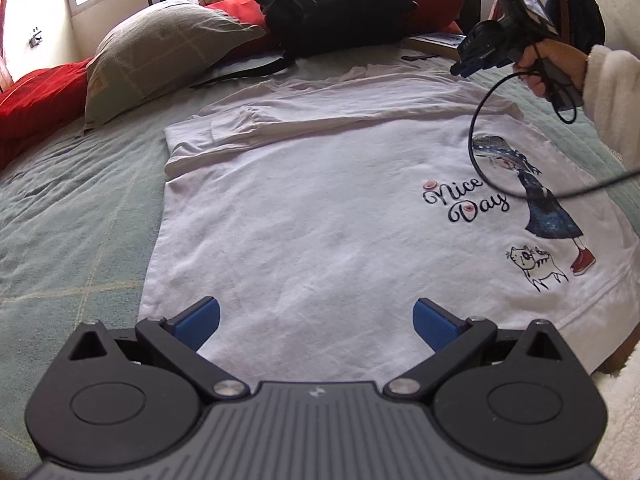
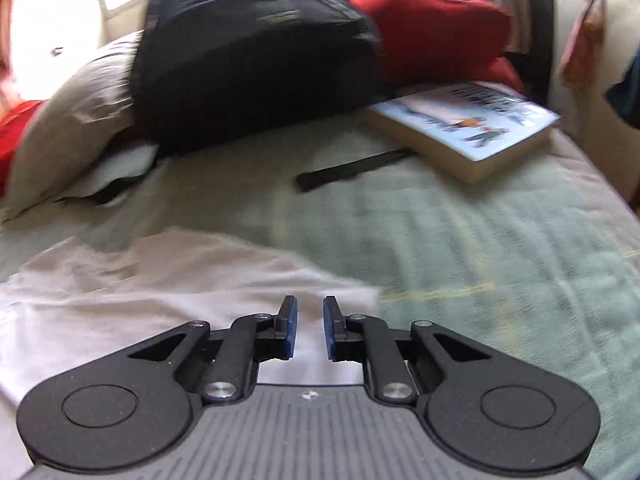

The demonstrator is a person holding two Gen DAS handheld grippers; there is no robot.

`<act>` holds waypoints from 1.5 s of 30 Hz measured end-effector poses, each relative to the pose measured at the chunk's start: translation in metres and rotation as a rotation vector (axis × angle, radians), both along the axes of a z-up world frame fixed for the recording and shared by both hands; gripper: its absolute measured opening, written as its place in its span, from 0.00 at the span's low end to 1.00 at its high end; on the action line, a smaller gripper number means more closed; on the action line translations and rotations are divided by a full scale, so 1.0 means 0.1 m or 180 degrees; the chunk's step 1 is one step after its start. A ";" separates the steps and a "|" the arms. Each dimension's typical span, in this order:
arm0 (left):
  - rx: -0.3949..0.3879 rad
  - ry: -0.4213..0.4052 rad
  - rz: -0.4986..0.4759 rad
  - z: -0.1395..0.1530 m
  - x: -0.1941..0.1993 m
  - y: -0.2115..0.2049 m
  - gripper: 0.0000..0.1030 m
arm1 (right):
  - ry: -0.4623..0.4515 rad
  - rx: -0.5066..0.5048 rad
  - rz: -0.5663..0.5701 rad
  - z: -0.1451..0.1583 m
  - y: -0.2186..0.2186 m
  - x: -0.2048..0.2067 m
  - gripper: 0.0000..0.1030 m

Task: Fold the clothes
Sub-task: 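Lower the folded side onto the shirt and open the right tool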

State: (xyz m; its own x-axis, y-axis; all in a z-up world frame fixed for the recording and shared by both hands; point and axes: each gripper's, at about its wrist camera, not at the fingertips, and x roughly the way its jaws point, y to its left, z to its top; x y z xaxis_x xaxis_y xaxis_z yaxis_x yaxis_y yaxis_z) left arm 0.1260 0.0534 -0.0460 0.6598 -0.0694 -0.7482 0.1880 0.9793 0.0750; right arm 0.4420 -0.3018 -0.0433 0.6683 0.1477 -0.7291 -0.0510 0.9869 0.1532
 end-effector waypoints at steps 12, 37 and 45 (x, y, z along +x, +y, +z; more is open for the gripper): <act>-0.0107 0.0073 0.0019 -0.11 0.02 0.11 0.99 | 0.0231 -0.0050 0.0139 -0.09 0.07 -0.77 0.20; -0.0304 0.0075 0.0119 -0.21 -0.13 0.38 0.99 | 0.0269 -0.0293 0.0684 -0.06 1.13 -0.63 0.62; -0.0025 -0.0016 -0.0124 -0.02 -0.24 0.37 0.99 | 0.0078 -0.0316 0.0661 0.24 0.84 -1.22 0.67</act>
State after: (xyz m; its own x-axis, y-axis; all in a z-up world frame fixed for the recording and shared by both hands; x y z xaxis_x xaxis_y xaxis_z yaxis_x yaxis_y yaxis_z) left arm 0.1024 0.0908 -0.0483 0.6602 -0.1008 -0.7443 0.2256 0.9718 0.0685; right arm 0.3203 -0.2175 -0.0191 0.6128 0.2070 -0.7627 -0.2521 0.9659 0.0595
